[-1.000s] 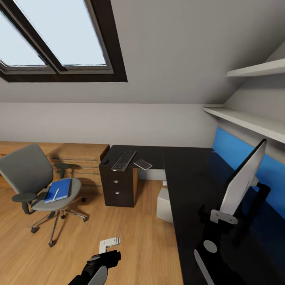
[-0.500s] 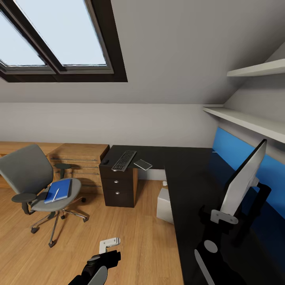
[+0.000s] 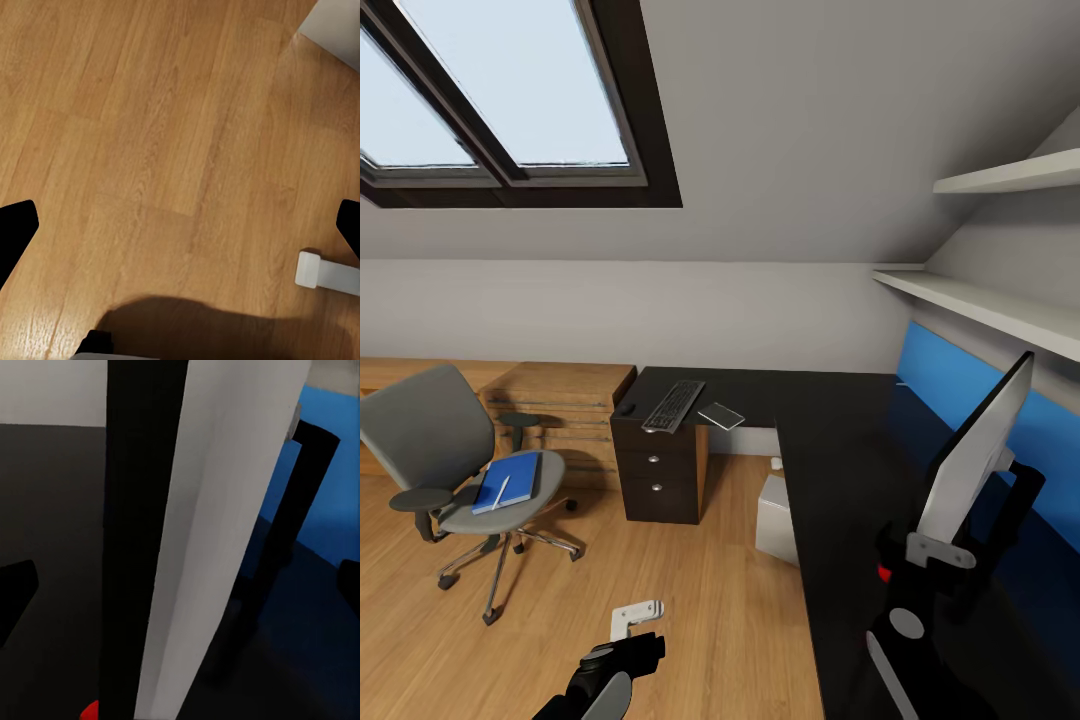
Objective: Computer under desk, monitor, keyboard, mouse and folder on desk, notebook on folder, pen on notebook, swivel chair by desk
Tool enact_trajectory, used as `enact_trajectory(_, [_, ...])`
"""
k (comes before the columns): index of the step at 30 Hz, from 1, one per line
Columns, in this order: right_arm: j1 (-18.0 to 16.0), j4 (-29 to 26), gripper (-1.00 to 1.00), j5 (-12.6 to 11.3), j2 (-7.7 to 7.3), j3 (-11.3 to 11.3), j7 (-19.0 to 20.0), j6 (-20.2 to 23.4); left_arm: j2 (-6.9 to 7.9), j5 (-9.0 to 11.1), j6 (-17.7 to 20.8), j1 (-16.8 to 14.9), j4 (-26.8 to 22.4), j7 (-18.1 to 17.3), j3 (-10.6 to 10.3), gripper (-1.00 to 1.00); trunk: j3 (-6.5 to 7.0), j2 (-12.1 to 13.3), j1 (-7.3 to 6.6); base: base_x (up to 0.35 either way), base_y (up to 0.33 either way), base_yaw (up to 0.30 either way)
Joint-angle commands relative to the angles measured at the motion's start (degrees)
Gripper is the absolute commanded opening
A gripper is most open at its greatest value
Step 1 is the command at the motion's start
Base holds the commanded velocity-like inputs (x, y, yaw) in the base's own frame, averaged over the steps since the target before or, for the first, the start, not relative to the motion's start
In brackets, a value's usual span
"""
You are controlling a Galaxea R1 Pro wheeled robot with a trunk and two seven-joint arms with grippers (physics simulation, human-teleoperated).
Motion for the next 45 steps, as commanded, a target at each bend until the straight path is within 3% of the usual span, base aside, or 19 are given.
enact_trajectory(1, [-0.06,0.00,1.00,-0.43,-0.18,0.21,-0.40,0.14,0.06,0.37,0.08,-0.06,-0.07,0.47,-0.19,1.00,-0.08,-0.09,0.03,0.000,0.000,0.000])
enact_trajectory(18, [-0.57,1.45,1.00,-0.52,-0.73,-0.04,-0.40,0.14,-0.37,0.39,0.08,-0.06,-0.01,0.47,-0.19,1.00,-0.08,-0.09,0.03,0.000,0.000,0.000])
enact_trajectory(21, [-1.07,2.40,1.00,-0.52,-0.74,-0.94,-0.40,0.14,-0.37,0.38,0.08,-0.06,-0.01,0.47,-0.19,1.00,-0.08,-0.09,0.03,0.000,0.000,0.000])
enact_trajectory(23, [-1.85,3.80,1.00,-0.57,-0.75,-2.72,-0.04,0.14,-0.38,0.38,0.08,-0.06,-0.01,0.47,-0.19,1.00,-0.08,-0.09,0.03,0.000,0.000,0.000])
enact_trajectory(27, [-2.32,4.44,1.00,-0.53,-0.75,-3.64,1.21,0.14,-0.38,0.37,0.08,-0.06,-0.01,0.47,-0.19,1.00,-0.08,-0.09,0.03,0.000,-0.020,0.000])
enact_trajectory(36, [-2.42,4.56,1.00,-0.46,-0.71,-3.82,1.52,0.14,-0.38,0.43,0.08,-0.06,0.10,0.47,-0.23,1.00,-0.08,-0.09,0.03,-0.018,-0.026,0.000])
enact_trajectory(45, [-2.43,4.57,1.00,-0.44,-0.67,-3.80,1.53,0.14,-1.48,0.46,0.08,-0.06,0.92,0.47,-0.26,1.00,-0.08,-0.09,0.03,-0.224,-0.169,0.000])
